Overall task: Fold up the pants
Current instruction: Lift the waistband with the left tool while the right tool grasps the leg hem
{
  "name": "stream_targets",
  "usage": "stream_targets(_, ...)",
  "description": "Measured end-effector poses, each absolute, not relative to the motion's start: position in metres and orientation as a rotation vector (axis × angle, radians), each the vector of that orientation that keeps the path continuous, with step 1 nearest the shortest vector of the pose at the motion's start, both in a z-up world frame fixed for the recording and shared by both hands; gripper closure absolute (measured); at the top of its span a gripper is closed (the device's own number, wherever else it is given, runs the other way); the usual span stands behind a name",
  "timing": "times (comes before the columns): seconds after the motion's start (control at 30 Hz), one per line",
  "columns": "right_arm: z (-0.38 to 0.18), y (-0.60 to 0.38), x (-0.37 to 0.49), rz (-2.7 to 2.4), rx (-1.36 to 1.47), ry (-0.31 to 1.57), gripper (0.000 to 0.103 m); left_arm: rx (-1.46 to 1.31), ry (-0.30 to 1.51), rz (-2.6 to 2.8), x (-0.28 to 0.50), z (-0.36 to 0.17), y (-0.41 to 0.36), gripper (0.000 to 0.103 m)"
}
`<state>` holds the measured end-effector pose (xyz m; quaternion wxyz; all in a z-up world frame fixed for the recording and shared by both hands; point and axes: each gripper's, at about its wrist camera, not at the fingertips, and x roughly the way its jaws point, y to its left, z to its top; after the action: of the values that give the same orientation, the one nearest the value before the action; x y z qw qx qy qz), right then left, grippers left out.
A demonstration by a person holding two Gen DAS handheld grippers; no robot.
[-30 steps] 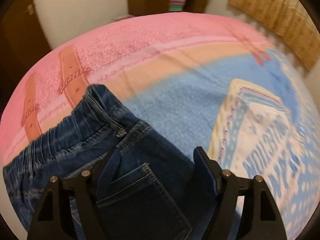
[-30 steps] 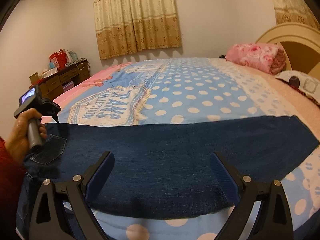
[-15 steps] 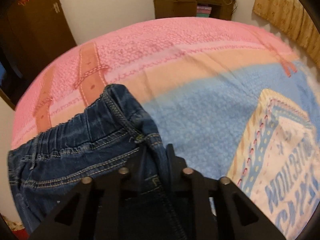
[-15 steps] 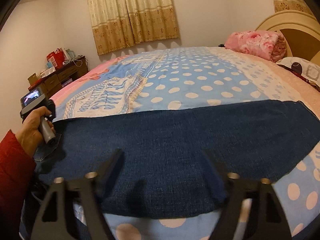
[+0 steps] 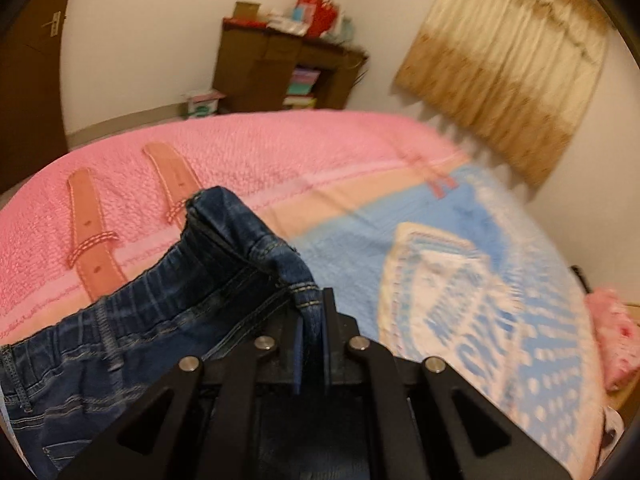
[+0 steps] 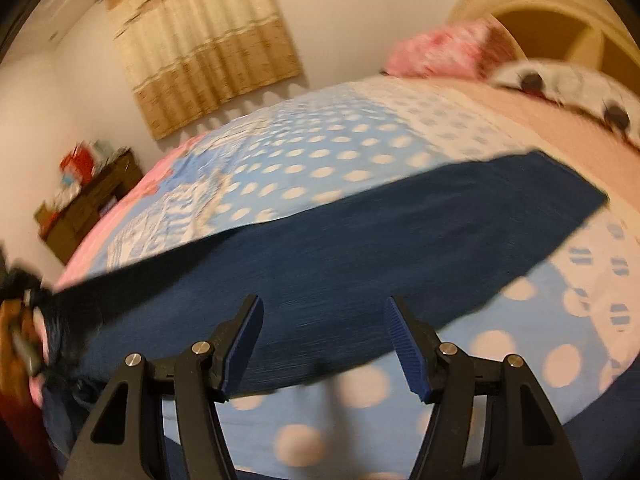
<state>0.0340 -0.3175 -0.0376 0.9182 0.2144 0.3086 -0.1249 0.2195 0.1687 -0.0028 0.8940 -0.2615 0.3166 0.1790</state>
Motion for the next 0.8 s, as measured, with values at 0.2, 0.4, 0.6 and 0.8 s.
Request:
stream_targets(0.2,-0.042,-0.421,0.036,-0.371,0.691,0.665,0.031,-0.551,0.58,0.295,0.158,0.014,0.166,0.096)
stream_targets(0.4,-0.058,-0.508,0.084,-0.453,0.901,0.735,0.031,-0.577,0.527,0.248,0.12,0.022,0.173,0.096)
stream_targets(0.6,-0.065,-0.547,0.152,-0.616,0.846,0.822,0.031,-0.578,0.526,0.232,0.104,0.023,0.176,0.096)
stream_targets(0.8,-0.062,-0.554,0.191,-0.695,0.853,0.871,0.031,-0.556,0.535,0.24,0.104,0.018,0.179,0.096)
